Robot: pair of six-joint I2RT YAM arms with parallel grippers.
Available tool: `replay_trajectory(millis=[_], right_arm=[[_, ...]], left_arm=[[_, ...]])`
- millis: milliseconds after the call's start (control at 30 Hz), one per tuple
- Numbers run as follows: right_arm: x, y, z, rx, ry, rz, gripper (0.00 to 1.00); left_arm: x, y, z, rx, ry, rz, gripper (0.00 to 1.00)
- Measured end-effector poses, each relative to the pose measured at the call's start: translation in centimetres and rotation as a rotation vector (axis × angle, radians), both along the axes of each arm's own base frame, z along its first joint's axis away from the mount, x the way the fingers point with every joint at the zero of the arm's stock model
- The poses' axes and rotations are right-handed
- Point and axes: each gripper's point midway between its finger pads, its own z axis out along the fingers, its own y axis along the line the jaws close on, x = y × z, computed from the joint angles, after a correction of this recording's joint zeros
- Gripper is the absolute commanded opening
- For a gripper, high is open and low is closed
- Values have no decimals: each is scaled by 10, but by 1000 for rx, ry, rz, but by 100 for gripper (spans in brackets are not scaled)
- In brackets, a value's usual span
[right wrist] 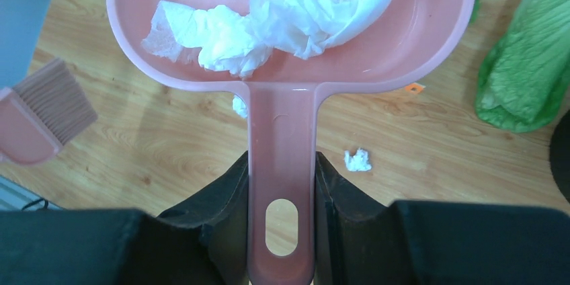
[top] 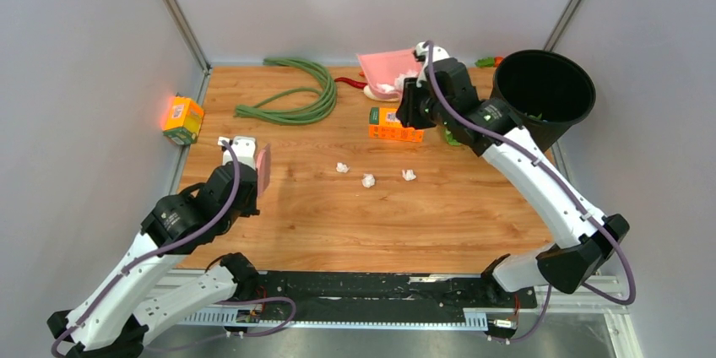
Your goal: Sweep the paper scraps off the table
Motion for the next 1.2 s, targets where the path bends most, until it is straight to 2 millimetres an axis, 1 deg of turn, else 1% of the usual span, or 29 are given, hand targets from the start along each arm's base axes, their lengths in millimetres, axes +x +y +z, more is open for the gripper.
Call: replay_trajectory(millis=[67,233,367,467,567,800,867,1033,1100,1133,1200], right_arm=[[8,-14,9,22,-9,-32,0],[33,-58,27,71,-28,-130,0],[49,-93,37,116,-34,-198,0],[57,-116,42,160,-29,-248,0],[61,-132,44,202,-16,-288,0],[65,-153,49,328,28,-348,0],[66,-165,51,367,38,-382,0],[72,-203,58,518,60,-484,0],[73,-215,60,573,72,-519,0],[73,-220,61,597,78,-533,0],[74,-222,64,641,86,-540,0]], left_arm=[[0,0,1,-7,-4,-3,0],[-2,0,1,-14,-9,-8,0],[-1,0,1,-13,-8,-7,0],[-2,0,1,-16,-11,-8,0],[-2,1,2,-22,-16,-9,0],[-4,1,3,-35,-26,-15,0],[-4,1,4,-39,-31,-16,0],[-5,2,6,-54,-45,-18,0],[-6,2,7,-59,-50,-19,0],[-6,3,7,-60,-53,-20,0],[-7,3,8,-64,-58,-20,0]])
